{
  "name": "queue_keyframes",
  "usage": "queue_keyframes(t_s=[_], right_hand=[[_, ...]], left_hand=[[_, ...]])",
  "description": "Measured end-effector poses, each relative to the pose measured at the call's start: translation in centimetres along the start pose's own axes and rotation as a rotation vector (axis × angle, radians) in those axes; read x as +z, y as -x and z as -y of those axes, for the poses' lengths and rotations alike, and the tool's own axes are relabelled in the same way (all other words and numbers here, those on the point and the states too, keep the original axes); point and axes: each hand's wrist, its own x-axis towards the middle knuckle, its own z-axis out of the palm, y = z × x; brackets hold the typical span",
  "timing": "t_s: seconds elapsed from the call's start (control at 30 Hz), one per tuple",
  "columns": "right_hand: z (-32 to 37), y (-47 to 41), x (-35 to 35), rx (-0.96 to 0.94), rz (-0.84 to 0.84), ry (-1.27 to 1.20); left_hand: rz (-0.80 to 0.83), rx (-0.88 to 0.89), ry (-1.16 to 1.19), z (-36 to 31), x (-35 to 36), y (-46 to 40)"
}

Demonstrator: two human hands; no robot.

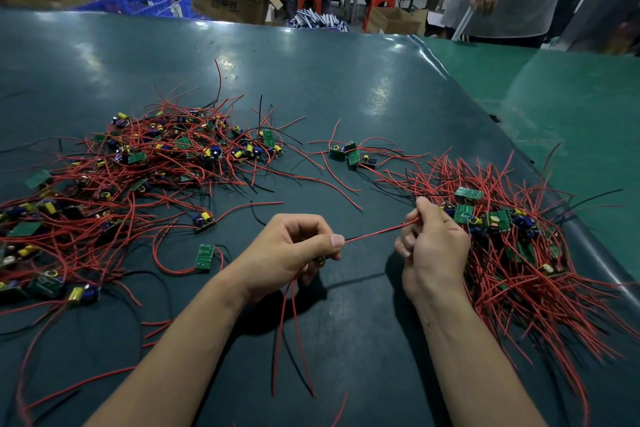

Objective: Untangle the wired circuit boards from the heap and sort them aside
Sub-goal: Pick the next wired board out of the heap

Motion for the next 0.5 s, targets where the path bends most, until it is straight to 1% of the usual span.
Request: queue_keyframes(t_s=[0.07, 0.13, 0.2, 0.23, 0.3, 0.33, 0.4, 0.5], right_hand=[[0.0, 0.0, -0.1, 0.030, 0.020, -0.014], [0.1, 0.4, -0.1, 0.117, 0.123, 0.007], [0.1, 0.8, 0.0, 0.179, 0.332, 0.160], [-0.1, 1.1, 0.0, 0.157, 0.467, 0.290], [-0.7, 1.9, -0.1, 0.050, 0.726, 0.534], [-0.9, 2.2, -0.1, 0.015, 0.814, 0.614], [-0.9, 2.6, -0.2, -0.008, 0.898, 0.682], [-0.7, 2.7, -0.2, 0.022, 0.892, 0.620]], left_hand=[[-0.022, 0.018, 0.009, 0.1, 0.1, -0.1], [-0.104, 0.027, 0.078, 0.2, 0.0, -0.3], [-0.146, 0.026, 0.143, 0.3, -0.3, -0.5], [-0.134, 0.025, 0.145, 0.4, -0.4, -0.5], [-0.060, 0.026, 0.108, 0.6, -0.2, -0.4], [-0.013, 0.031, 0.078, 0.7, -0.1, -0.4], [0.047, 0.046, 0.026, 0.8, 0.3, -0.2], [0.014, 0.037, 0.006, 0.7, 0.5, -0.1]])
